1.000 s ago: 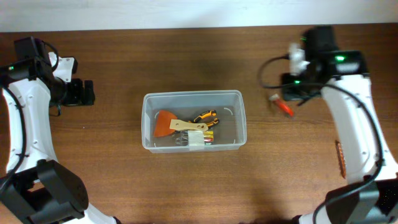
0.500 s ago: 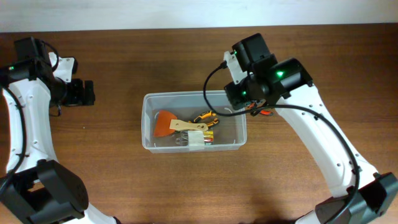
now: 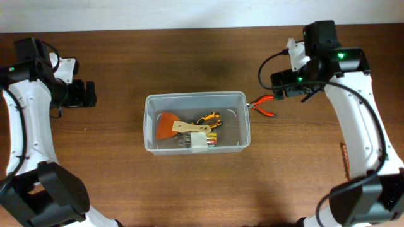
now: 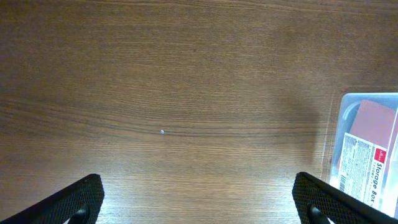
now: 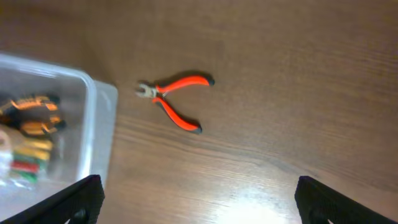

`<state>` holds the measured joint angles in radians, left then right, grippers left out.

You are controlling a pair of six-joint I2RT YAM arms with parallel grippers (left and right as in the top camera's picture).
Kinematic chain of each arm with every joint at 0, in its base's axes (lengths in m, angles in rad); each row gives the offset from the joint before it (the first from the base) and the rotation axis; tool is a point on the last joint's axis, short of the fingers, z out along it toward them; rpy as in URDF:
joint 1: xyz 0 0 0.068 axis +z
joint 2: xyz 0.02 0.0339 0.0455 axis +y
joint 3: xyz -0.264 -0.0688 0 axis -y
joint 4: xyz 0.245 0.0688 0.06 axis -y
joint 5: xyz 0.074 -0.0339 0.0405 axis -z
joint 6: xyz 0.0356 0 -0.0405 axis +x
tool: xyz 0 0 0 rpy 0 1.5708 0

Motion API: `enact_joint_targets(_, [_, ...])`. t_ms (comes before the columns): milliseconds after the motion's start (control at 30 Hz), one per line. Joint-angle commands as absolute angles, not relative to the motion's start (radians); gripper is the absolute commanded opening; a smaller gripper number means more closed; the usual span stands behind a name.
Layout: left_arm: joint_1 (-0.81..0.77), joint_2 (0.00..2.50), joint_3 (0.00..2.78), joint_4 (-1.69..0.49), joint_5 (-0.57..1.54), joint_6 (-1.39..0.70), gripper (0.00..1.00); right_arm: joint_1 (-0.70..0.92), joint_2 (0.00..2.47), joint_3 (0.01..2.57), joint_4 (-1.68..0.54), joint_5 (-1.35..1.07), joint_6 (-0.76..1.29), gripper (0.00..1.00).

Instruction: Pack container

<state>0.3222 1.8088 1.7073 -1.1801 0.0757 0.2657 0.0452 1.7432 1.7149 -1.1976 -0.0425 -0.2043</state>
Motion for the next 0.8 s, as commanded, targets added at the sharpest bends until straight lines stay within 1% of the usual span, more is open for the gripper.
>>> enact_joint_targets(0, [0.330, 1.818, 1.702, -1.178, 0.090, 0.255, 0.99, 0.031, 1.796, 1.712, -1.196, -0.098, -0.443, 0.99])
enact_joint_targets(100, [0.330, 1.818, 1.702, -1.178, 0.090, 0.255, 0.99, 0.032, 1.845, 1.710, -1.179, -0.092, -0.625, 0.99])
enact_joint_targets(200, [0.330, 1.818, 1.702, -1.178, 0.090, 0.255, 0.99, 0.032, 1.895, 1.710, -1.119, -0.014, -0.754, 0.99])
enact_joint_targets(300, [0.330, 1.818, 1.702, -1.178, 0.090, 0.255, 0.99, 0.031, 1.939, 1.710, -1.030, 0.050, -0.782, 0.99])
enact_joint_targets(400, [0.330, 1.818, 1.702, -1.178, 0.090, 0.255, 0.99, 0.031, 1.971, 1.710, -0.990, 0.041, -0.819, 0.99])
enact_joint_targets(533, [0.330, 1.818, 1.702, -1.179, 0.090, 0.255, 0.99, 0.032, 2.011, 1.709, -1.026, 0.027, -0.913, 0.99])
enact_joint_targets(767, [0.330, 1.818, 1.702, -1.178, 0.090, 0.255, 0.99, 0.032, 2.023, 1.707, -1.201, -0.045, -1.125, 0.98])
